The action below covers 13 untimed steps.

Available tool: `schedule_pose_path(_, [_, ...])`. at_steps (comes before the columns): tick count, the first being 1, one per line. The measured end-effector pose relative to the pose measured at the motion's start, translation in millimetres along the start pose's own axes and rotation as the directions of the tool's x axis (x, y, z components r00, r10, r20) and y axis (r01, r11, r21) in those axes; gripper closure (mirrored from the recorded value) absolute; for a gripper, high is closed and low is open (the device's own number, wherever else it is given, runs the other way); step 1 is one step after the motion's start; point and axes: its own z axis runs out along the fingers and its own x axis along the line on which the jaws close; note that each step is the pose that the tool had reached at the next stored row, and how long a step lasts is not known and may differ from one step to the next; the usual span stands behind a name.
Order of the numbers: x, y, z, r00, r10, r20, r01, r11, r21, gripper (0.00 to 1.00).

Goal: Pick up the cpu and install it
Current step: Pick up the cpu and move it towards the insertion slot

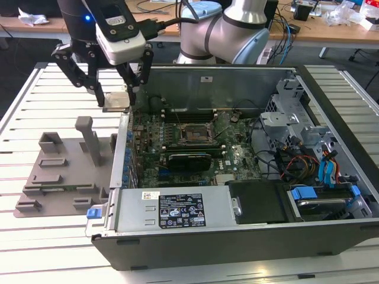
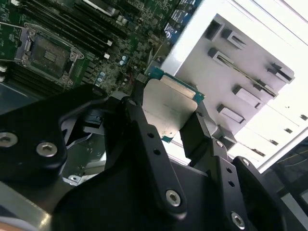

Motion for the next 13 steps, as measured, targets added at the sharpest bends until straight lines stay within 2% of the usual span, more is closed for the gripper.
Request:
schedule_pose_path(10, [-26.5,-0.8,0.8,1.0000,0.000,0.0000,0.000,1.0000,0.0000,0.45])
schedule_pose_path(13, [-32.0,-0.9,0.9,1.0000,0.000,0.0000,0.000,1.0000,0.0000,0.45])
